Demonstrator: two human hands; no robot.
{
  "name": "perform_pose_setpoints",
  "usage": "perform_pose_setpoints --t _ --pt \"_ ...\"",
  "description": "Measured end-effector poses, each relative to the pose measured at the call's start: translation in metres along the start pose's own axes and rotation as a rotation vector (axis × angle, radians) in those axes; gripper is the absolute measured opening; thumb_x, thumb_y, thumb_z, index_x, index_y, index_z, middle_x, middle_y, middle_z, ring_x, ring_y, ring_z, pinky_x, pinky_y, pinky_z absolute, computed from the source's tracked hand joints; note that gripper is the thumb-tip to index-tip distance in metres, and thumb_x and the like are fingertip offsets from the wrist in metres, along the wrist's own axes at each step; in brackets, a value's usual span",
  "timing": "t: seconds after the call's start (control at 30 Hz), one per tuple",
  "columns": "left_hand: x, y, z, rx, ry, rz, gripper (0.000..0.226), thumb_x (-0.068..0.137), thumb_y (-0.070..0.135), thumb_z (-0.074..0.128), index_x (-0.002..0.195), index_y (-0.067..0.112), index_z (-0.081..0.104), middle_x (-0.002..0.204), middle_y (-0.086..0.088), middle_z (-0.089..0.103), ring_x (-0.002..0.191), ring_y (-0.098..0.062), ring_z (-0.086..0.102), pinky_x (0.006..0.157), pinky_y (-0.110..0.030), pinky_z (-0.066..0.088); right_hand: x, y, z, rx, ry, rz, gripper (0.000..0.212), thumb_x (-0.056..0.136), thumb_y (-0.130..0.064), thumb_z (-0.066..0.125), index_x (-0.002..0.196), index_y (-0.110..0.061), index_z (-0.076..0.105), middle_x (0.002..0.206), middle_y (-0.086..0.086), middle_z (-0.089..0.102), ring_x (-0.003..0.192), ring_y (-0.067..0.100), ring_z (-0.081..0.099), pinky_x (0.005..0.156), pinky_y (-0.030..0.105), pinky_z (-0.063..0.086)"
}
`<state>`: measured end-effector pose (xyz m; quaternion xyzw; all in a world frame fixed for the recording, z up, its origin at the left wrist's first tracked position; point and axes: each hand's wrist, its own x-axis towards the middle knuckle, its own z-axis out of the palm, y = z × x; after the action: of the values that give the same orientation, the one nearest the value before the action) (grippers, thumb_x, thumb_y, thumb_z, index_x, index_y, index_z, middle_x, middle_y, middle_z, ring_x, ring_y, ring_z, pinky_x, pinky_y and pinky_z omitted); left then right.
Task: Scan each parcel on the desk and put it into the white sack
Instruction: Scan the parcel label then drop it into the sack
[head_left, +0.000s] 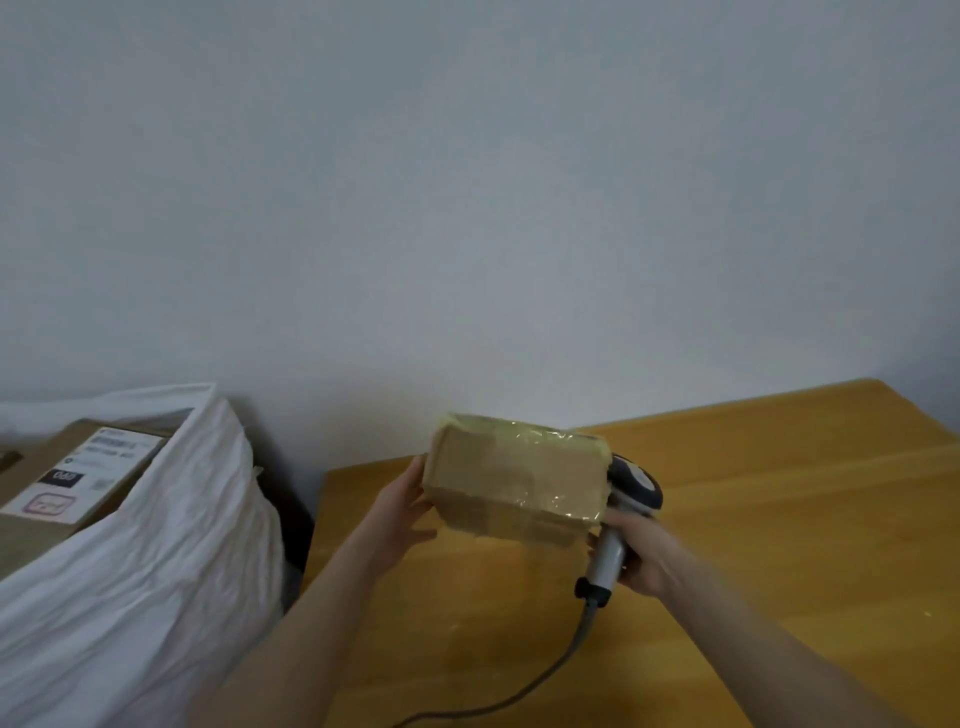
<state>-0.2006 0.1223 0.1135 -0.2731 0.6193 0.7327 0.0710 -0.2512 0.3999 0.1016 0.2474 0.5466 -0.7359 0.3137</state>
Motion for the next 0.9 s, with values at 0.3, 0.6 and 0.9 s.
perform_pose_setpoints --t 0.3,0.6,0.9 --pt "-0.012 0.014 -0.02 0.028 -0.2 -0.098 0.064 0.069 0.057 0.074 0.12 0.019 0.065 0.123 -0.006 0.053 0.108 -0.03 0.047 0.092 -0.04 0.04 -0.007 0.002 -0.002 -0.005 -0.133 -0.084 0.048 0.073 -0.007 0.075 0.119 -0.006 0.064 0.122 0.023 0.063 0.112 0.042 0.058 0.101 0.059 0.043" --pt "-0.008 -0.002 -0.006 0.157 -0.014 -0.074 0.039 0.086 0.017 0.065 0.122 0.028 0.057 0.114 -0.01 0.063 0.104 -0.034 0.061 0.084 -0.045 0.054 0.001 0.012 -0.005 -0.065 -0.043 -0.161 0.023 0.083 -0.006 0.072 0.105 -0.011 0.064 0.098 0.012 0.069 0.075 0.026 0.063 0.068 0.037 0.052" --pt "0.034 -0.038 -0.013 0.617 0.039 0.011 0.041 0.088 0.004 0.059 0.127 0.018 0.058 0.125 -0.008 0.059 0.109 -0.021 0.059 0.085 -0.028 0.052 0.016 0.043 0.0 -0.347 0.074 -0.154 0.007 0.085 0.002 0.063 0.084 -0.003 0.058 0.062 0.01 0.053 0.056 0.022 0.047 0.062 0.036 0.04"
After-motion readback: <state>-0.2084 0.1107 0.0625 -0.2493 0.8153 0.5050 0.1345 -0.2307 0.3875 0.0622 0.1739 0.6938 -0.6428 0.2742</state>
